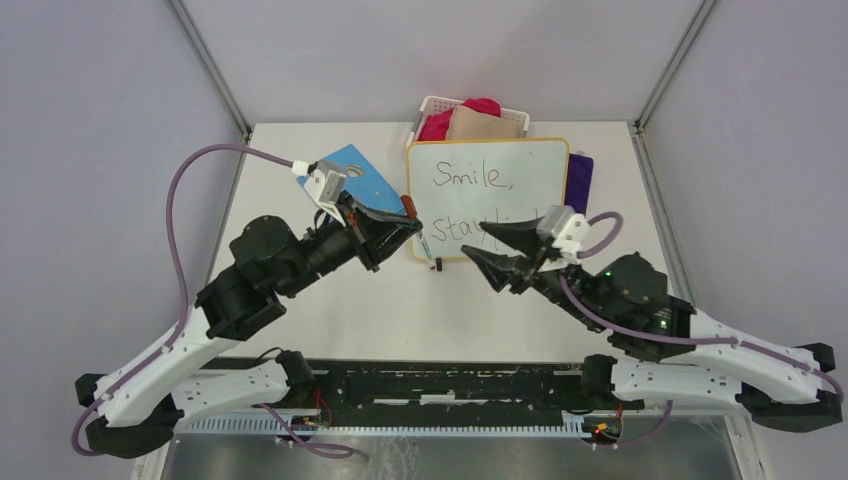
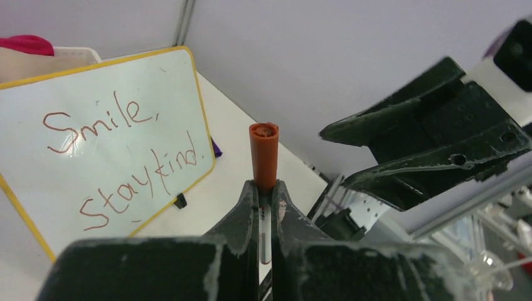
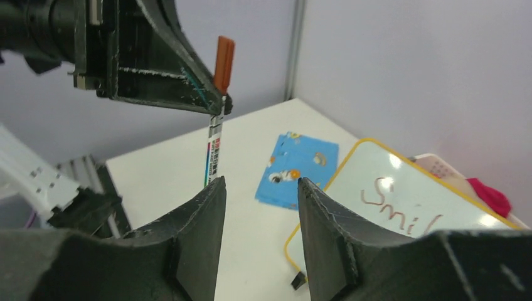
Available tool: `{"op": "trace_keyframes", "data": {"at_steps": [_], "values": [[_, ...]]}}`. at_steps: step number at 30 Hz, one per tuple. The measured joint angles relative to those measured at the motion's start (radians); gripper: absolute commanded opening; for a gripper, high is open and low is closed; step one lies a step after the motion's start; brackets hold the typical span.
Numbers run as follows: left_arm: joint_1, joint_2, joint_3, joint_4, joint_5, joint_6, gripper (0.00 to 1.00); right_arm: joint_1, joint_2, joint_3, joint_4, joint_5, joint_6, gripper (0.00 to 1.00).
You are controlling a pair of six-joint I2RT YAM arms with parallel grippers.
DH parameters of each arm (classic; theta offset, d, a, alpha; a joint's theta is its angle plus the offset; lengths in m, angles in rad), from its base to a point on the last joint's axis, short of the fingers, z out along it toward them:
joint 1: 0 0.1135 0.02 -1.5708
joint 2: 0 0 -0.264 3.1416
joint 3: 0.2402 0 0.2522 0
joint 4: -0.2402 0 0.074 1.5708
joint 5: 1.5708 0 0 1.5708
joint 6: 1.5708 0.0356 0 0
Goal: Write a sentence on the whiteboard
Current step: Place the whiteboard marker at the center of the board.
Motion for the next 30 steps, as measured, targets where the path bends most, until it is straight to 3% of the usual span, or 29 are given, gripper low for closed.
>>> {"op": "trace_keyframes", "data": {"at_steps": [7,14,30], "values": [[0.000,-0.066,0.000,-0.171,0.163,0.141,0.02,-0.015,0.164,0.043,-0.097,-0.228,0.082,0.54],[0.000,-0.072,-0.001,-0.185,0.221,0.162,0.02,-0.101,0.216,0.040,-0.093,-0.394,0.161,0.49],[0.000,-0.098,-0.054,-0.175,0.236,0.166,0.02,-0.192,0.222,-0.074,0.187,-0.644,0.361,0.49]]}}
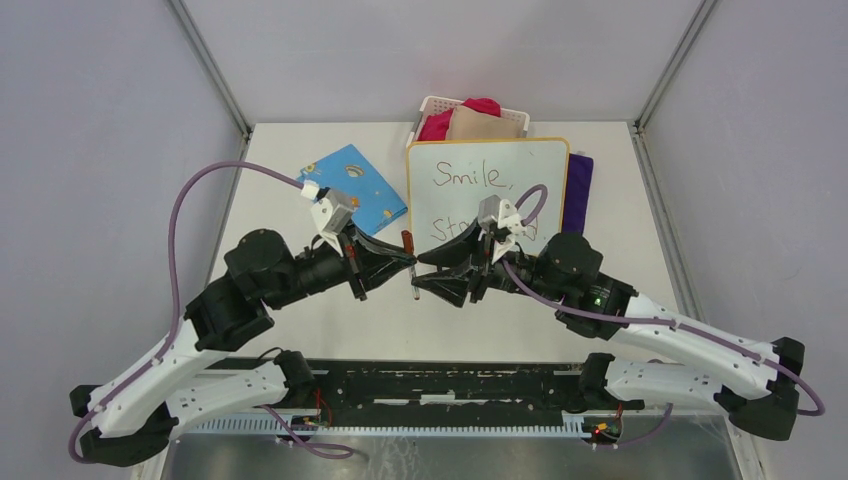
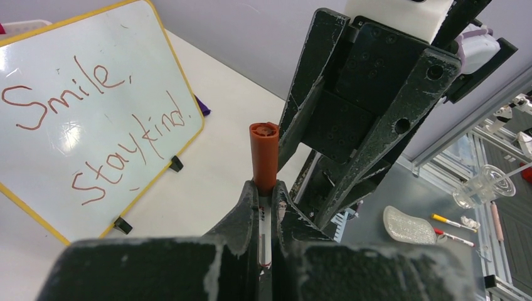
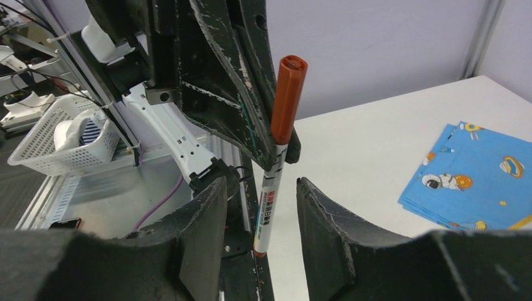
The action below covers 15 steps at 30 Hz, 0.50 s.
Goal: Write a sentence on the whiteboard
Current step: Place the whiteboard marker at the center of the board.
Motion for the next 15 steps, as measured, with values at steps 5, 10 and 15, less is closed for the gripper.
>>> {"op": "trace_keyframes", "data": {"at_steps": [5,10,15], "values": [[0.000,-0.011,-0.017,0.013,0.000,0.000,0.02,-0.004,0.027,0.001,0.013,-0.033,0.017,0.42],[0.000,-0.021,-0.026,0.030,0.000,-0.001,0.02,-0.004,0.080,0.001,0.005,-0.045,0.037,0.32],[0.000,-0.030,-0.034,0.037,-0.002,-0.001,0.02,-0.005,0.090,0.001,0.008,-0.050,0.056,0.16]]}}
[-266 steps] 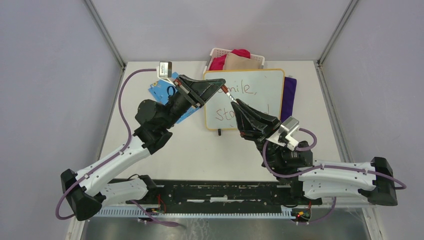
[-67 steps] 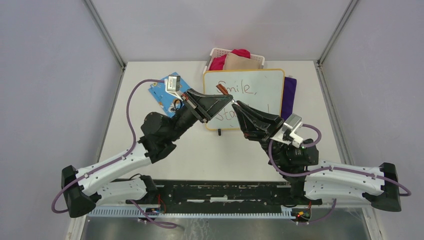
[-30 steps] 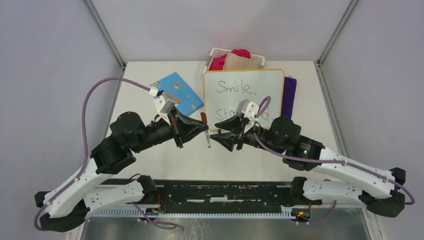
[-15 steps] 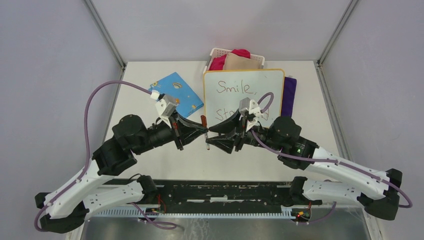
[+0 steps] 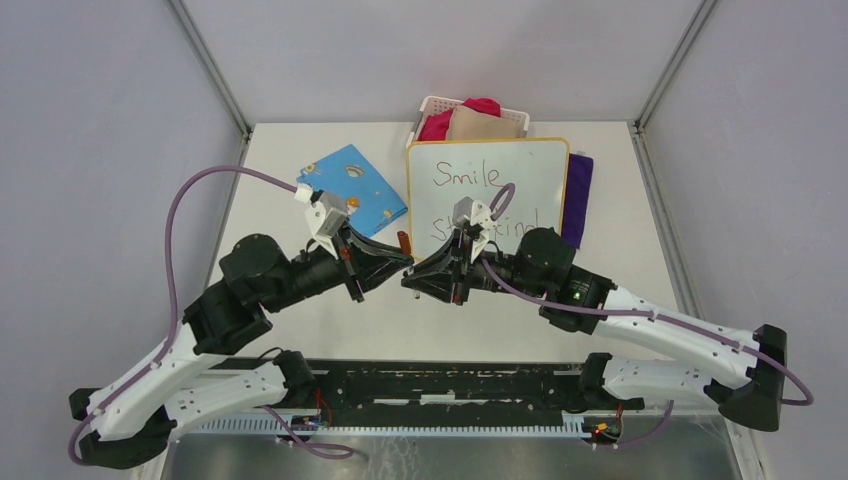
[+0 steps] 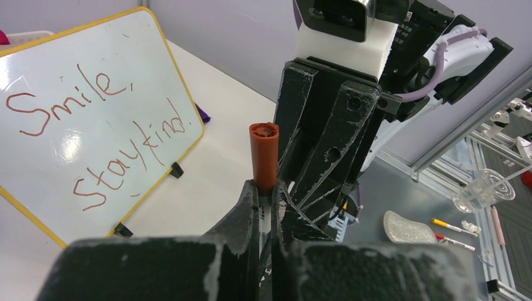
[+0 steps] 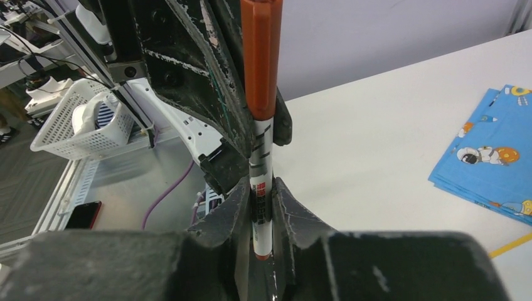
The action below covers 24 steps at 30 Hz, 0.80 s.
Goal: Write a sentence on the whiteboard
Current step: Place the whiteboard marker at the center of the board.
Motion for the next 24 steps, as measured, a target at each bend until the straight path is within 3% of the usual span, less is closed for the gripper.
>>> {"op": "trace_keyframes", "data": {"at_steps": [4,7,12,15,20,24], "values": [[0.000,-0.007,-0.010,0.010,-0.002,0.000,0.06,0.000,0.000,0.000,0.000,-0.003,0.008,0.02],[0.000,-0.013,-0.018,0.017,-0.006,0.000,0.47,0.000,0.000,-0.002,0.001,-0.005,0.008,0.00],[0.000,-0.035,-0.025,-0.011,-0.101,-0.014,0.91,-0.011,-0.003,-0.002,-0.044,0.045,-0.051,0.00],[0.000,-0.085,-0.047,-0.025,-0.222,-0.010,0.99,-0.016,-0.004,0.001,-0.137,0.129,-0.135,0.00],[0.000,-0.203,-0.086,-0.034,-0.431,0.000,0.99,-0.018,0.039,0.001,-0.353,0.330,-0.290,0.00],[0.000,-0.211,-0.108,-0.017,-0.550,0.028,1.00,-0.020,0.102,-0.026,-0.470,0.439,-0.372,0.00]]}}
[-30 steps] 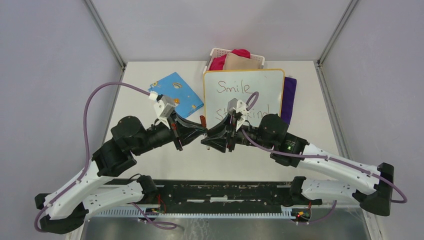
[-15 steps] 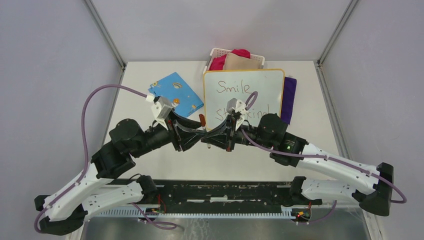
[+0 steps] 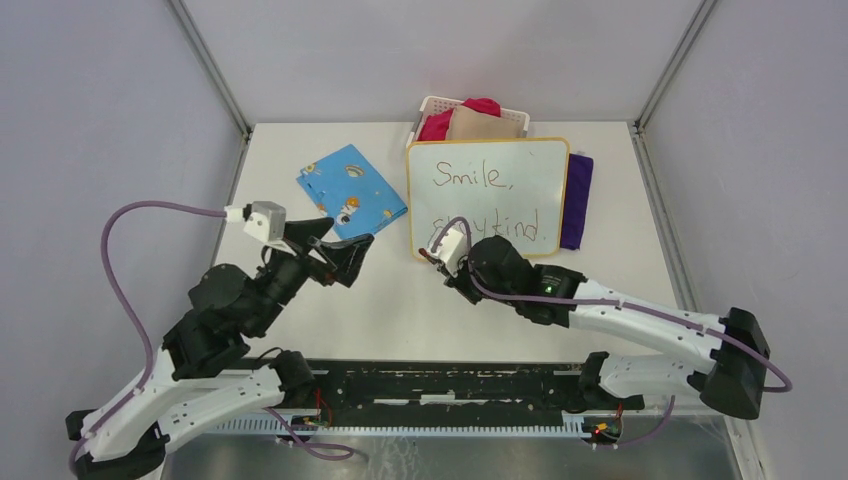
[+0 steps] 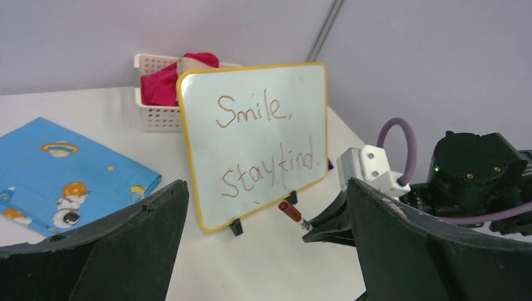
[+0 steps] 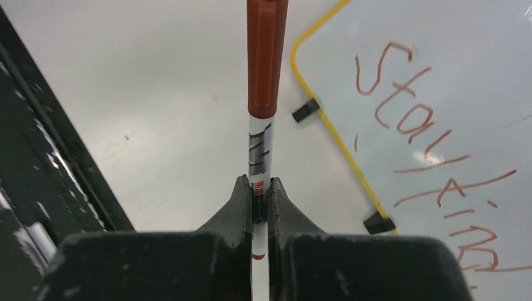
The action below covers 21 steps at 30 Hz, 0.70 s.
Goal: Write a sentence on the whiteboard
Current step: Place the whiteboard marker at the center of the board.
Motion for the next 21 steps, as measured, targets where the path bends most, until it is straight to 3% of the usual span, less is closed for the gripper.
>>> {"op": "trace_keyframes", "data": {"at_steps": [5,13,21], "values": [[0.000,0.088,-0.056,0.016,-0.038,0.030,1.00,0.000,0.072,-0.040,-0.090,0.064,-0.061,0.00],[0.000,0.273,-0.163,0.066,-0.111,0.056,1.00,0.000,0.145,-0.057,-0.097,0.107,-0.107,0.00],[0.000,0.303,-0.212,0.117,-0.136,0.063,1.00,0.000,0.179,-0.112,-0.076,0.133,-0.121,0.00]]}}
